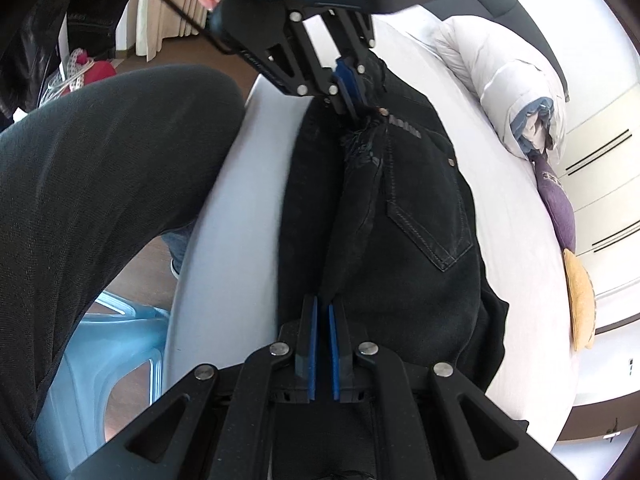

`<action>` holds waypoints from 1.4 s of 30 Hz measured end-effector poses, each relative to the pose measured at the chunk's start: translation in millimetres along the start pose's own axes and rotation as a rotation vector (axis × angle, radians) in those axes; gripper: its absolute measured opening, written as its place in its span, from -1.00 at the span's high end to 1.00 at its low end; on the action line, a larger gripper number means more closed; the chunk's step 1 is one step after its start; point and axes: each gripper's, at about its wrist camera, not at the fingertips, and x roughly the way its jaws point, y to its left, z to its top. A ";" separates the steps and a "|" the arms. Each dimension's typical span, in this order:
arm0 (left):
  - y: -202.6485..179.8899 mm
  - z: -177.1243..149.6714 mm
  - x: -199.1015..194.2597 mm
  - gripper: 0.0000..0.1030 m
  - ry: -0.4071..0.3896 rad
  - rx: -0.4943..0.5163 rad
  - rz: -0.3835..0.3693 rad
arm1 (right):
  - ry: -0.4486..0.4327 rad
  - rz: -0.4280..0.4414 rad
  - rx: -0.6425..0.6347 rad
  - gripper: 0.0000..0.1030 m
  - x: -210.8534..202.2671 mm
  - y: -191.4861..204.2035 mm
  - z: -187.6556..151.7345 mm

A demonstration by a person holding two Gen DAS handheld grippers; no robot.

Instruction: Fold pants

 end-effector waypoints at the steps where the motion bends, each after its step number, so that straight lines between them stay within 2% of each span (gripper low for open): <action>1: -2.8 -1.2 0.0 0.84 0.001 -0.003 0.003 | 0.003 -0.002 -0.006 0.88 1.5 3.2 0.7; 4: -2.4 0.2 2.4 0.83 0.004 -0.004 0.014 | 0.010 -0.022 -0.030 0.88 5.0 11.2 0.2; 5: -1.4 0.6 3.7 0.77 0.016 -0.003 0.016 | 0.019 -0.024 -0.030 0.88 8.1 11.7 -0.3; 8: -5.1 -8.5 4.4 0.75 0.080 0.026 0.019 | 0.023 -0.019 -0.012 0.87 11.2 10.3 -3.2; 12: -0.6 -15.3 -10.1 0.67 0.111 0.016 0.012 | 0.026 -0.029 0.021 0.86 14.4 6.3 -3.1; 16: 13.4 3.0 -25.7 0.66 0.094 -0.049 0.001 | 0.030 -0.037 0.057 0.83 16.6 6.0 -2.9; 19: 18.6 9.3 -19.2 0.65 0.145 -0.042 -0.027 | 0.025 -0.020 0.095 0.83 17.7 0.1 -3.9; 20: 20.0 7.6 -13.3 0.60 0.179 -0.035 -0.051 | 0.024 -0.014 0.111 0.83 18.4 -1.5 -3.4; 22: 19.1 1.0 -4.0 0.40 0.227 -0.002 -0.027 | 0.024 -0.011 0.138 0.83 19.4 -1.9 -2.8; 23: 20.2 -3.7 0.9 0.21 0.250 0.013 0.006 | 0.025 -0.011 0.143 0.83 19.9 -2.9 -2.7; 24: 22.1 -7.2 3.6 -0.06 0.264 0.011 0.025 | 0.026 -0.014 0.146 0.83 20.6 -3.2 -2.2; 25: 25.6 -12.2 6.0 -0.13 0.283 0.004 0.043 | 0.027 -0.017 0.150 0.82 21.5 -2.6 -1.9; 27: 33.1 -24.8 11.8 -0.15 0.340 -0.001 0.068 | 0.028 -0.020 0.163 0.82 22.5 -2.1 -1.5; 29: 43.6 -34.0 9.5 -0.15 0.359 -0.021 0.099 | 0.028 -0.020 0.173 0.82 22.7 -2.7 -1.1; 31: 58.4 -33.6 -3.9 -0.15 0.335 -0.093 0.115 | 0.026 -0.026 0.178 0.82 22.6 -3.4 -1.2; 33: 72.4 -16.6 -24.2 -0.15 0.260 -0.189 0.144 | 0.025 -0.034 0.198 0.79 22.5 -3.2 -1.3; 36: 78.0 22.3 -43.1 -0.15 0.113 -0.305 0.091 | 0.020 -0.061 0.302 0.44 16.3 -10.1 -5.3; 37: 74.6 40.6 -43.0 -0.15 0.073 -0.321 0.067 | 0.015 -0.050 0.363 0.23 10.9 -16.8 -9.5; 38: 69.1 59.4 -39.3 -0.15 0.043 -0.332 0.047 | 0.000 -0.020 0.426 -0.16 4.4 -25.2 -15.4; 39: 63.9 76.3 -31.6 -0.15 0.025 -0.339 0.020 | -0.028 0.034 0.509 -0.32 -5.0 -34.8 -23.6; 40: 58.3 90.1 -23.9 -0.15 0.016 -0.345 0.004 | -0.058 0.069 0.594 -0.42 -15.2 -44.9 -33.8; 42: 40.9 119.1 -6.7 -0.15 0.002 -0.362 -0.040 | -0.083 0.087 0.760 -0.42 -34.4 -67.7 -59.8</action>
